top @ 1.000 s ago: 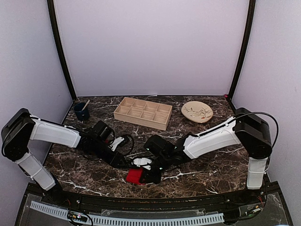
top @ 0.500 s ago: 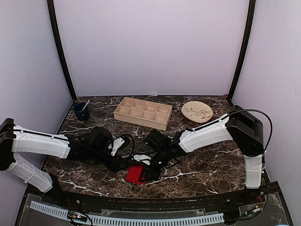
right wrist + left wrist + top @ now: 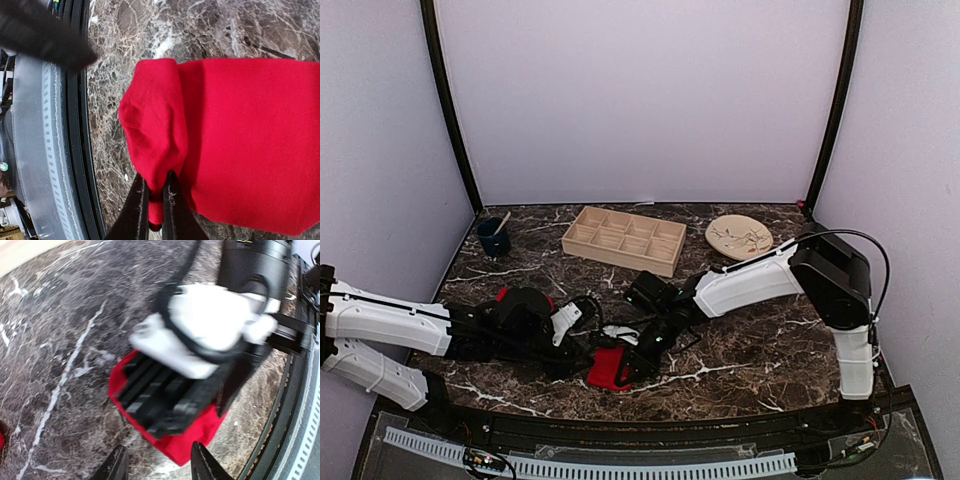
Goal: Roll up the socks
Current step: Roll the sock at the center of the board.
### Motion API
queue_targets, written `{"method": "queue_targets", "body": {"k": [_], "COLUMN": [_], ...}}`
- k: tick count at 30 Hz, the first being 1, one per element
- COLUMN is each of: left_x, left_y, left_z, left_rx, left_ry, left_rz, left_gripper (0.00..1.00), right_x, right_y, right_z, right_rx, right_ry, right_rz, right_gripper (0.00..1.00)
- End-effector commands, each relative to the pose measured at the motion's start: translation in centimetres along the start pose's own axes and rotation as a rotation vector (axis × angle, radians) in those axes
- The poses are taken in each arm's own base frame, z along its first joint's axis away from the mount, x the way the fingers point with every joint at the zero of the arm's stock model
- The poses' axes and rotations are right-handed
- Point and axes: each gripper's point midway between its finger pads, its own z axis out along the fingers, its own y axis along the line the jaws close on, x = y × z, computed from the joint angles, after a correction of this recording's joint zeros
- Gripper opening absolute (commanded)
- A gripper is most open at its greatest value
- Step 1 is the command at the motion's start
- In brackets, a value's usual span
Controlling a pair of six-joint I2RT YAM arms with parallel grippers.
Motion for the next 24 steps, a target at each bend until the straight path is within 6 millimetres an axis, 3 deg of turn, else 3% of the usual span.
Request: {"method": "queue_targets", "body": {"k": [1,12,24], "left_x": [-0.6,1.4,1.2], "left_y": [-1.7,-4.7,-4.6], "left_z": [-0.4,1.9,2.6], "left_rx": [0.025,0.069,0.052], "left_ry": [-0.053,0.047,0.073], "left_rz": [0.096,0.253,0.341], "left_gripper": [0.44,0.45,0.50], "right_x": [1.8,2.1,2.3], "right_y": [-0.8,-0.6,-0.5], "right_z": [0.7,0.9,1.0], "right_rx": [-0.025,-0.079,-0.090], "right_ry": [0.065,0.080,0.095], "right_rz": [0.082,0.125,0.127], "right_gripper": [0.01,0.02,0.02]}}
